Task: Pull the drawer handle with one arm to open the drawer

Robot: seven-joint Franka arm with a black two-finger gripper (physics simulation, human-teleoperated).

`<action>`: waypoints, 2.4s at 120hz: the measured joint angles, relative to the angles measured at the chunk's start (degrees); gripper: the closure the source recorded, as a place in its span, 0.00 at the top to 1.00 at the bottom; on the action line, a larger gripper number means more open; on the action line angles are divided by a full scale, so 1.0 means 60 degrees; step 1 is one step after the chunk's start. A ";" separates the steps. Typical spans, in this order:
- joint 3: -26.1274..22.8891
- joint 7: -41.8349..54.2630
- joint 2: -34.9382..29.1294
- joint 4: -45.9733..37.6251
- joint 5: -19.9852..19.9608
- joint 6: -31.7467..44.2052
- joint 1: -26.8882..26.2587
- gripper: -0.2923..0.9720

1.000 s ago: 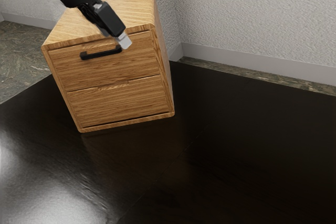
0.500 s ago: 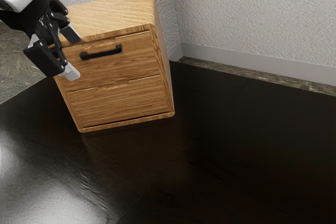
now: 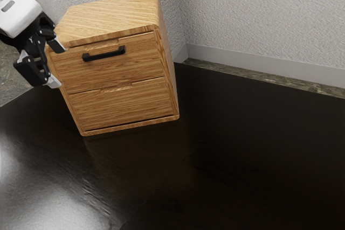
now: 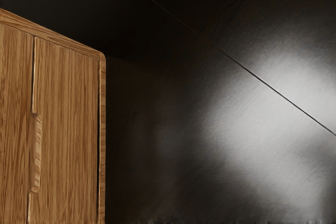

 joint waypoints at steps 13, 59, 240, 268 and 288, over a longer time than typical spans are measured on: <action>0.0471 0.0296 -0.0045 -0.0138 0.0033 0.0423 0.0013 0.77; 0.1585 0.0990 0.0496 0.0076 0.0007 0.1868 0.0018 0.77; 0.2481 0.2104 0.1518 0.0333 -0.0266 0.3093 -0.0013 0.77; 0.2469 0.2284 0.1867 0.0187 -0.0391 0.3263 -0.0043 0.77; 0.2467 0.2380 0.1844 0.0052 -0.0420 0.3359 -0.0041 0.77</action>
